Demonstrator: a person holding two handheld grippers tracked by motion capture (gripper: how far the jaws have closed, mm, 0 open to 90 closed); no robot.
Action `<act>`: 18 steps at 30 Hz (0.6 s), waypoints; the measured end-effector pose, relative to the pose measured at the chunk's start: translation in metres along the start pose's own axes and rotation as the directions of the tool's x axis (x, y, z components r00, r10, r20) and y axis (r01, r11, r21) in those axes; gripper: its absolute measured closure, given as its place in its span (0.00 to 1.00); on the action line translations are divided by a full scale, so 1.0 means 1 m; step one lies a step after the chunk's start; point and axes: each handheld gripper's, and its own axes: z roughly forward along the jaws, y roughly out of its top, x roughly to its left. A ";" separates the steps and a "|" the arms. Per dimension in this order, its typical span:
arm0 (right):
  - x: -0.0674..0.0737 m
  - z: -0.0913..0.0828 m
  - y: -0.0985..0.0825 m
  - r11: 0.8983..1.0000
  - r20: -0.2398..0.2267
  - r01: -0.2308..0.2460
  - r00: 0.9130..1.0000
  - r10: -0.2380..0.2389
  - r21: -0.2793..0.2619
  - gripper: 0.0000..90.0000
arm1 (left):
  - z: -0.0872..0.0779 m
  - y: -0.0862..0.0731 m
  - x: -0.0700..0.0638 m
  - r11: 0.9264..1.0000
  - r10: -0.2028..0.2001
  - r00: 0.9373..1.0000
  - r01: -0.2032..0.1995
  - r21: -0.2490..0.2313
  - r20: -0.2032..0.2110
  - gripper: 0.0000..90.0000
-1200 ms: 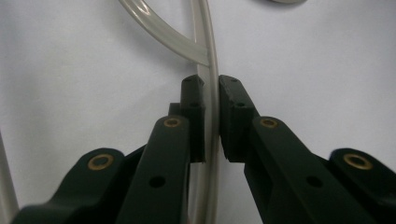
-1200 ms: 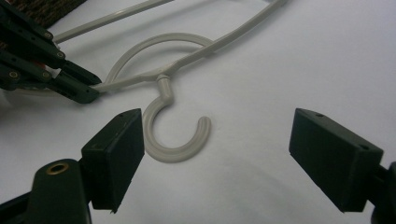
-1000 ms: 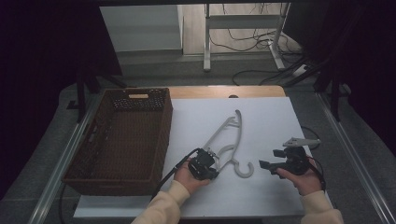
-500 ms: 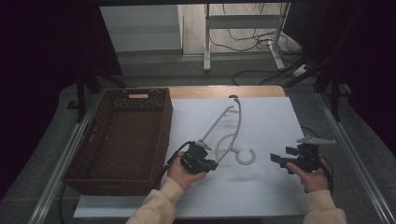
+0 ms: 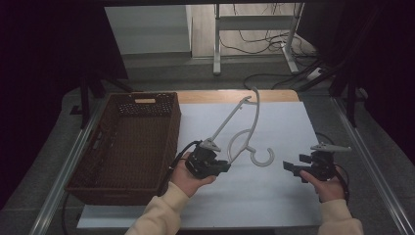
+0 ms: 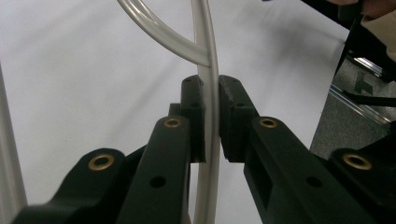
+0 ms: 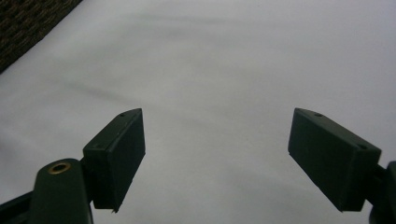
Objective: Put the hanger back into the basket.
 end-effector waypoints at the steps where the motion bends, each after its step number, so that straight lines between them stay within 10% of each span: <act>1: 0.000 0.000 0.000 1.000 0.000 0.000 1.000 0.000 0.000 0.20 | 0.000 0.000 0.000 1.000 0.000 1.000 0.000 0.000 0.000 0.91; 18: 0.001 0.001 0.000 1.000 0.006 0.007 1.000 -0.007 0.009 0.20 | -0.051 0.011 0.003 0.996 0.009 1.000 -0.011 -0.086 -0.019 0.91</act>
